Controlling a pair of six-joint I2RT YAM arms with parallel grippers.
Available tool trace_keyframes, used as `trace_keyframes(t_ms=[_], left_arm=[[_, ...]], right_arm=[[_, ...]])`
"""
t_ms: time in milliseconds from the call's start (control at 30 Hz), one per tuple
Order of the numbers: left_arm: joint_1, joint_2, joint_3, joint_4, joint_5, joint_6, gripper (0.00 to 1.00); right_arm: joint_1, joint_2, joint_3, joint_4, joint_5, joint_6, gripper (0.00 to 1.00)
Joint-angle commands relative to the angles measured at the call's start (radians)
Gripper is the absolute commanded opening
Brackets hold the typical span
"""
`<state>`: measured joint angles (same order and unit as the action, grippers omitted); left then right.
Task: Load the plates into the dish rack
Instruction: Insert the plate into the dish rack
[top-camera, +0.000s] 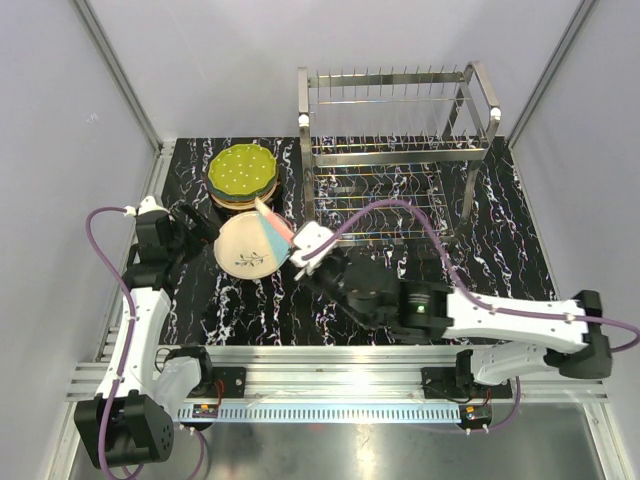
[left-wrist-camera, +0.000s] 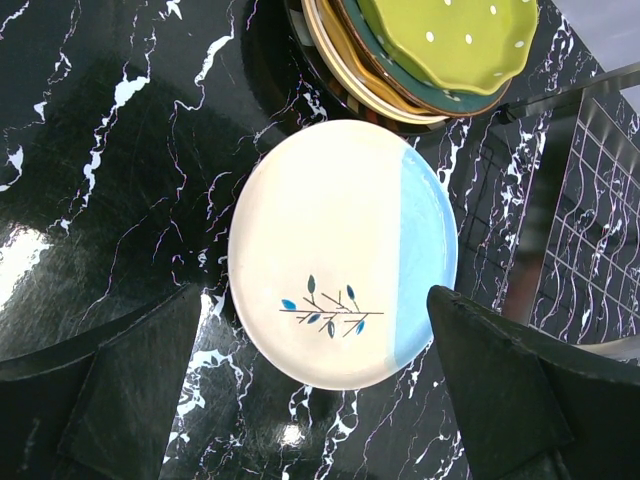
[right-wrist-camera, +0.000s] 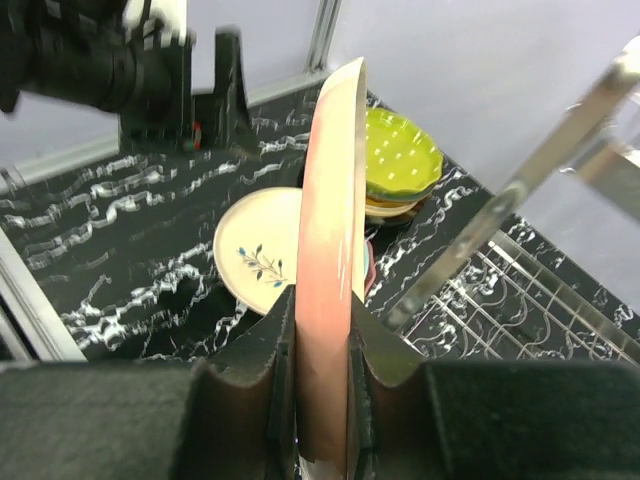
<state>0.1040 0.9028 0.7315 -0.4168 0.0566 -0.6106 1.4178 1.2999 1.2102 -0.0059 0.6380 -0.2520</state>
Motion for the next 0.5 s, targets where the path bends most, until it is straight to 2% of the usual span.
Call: trace_keyframes(t_ms=[0, 33, 133, 300, 400, 467], left_arm=[[0.005, -0.022, 0.036, 0.035, 0.020, 0.005, 0.99], [0.005, -0.022, 0.034, 0.033, 0.020, 0.005, 0.99], [0.006, -0.034, 0.028, 0.045, 0.031, 0.009, 0.87], [0.005, -0.039, 0.020, 0.052, 0.028, 0.006, 0.98], [0.005, -0.028, 0.028, 0.044, 0.028, 0.008, 0.99], [0.005, -0.022, 0.028, 0.039, 0.029, 0.008, 0.99]], right_arm=[[0.003, -0.142, 0.116, 0.069, 0.029, 0.010, 0.00], [0.003, -0.171, 0.130, 0.066, 0.038, -0.010, 0.00], [0.003, -0.209, 0.182, 0.070, 0.069, -0.082, 0.00], [0.003, -0.228, 0.307, 0.119, 0.158, -0.230, 0.00], [0.001, -0.226, 0.393, 0.154, 0.192, -0.315, 0.00], [0.000, -0.208, 0.443, 0.202, 0.227, -0.435, 0.00]])
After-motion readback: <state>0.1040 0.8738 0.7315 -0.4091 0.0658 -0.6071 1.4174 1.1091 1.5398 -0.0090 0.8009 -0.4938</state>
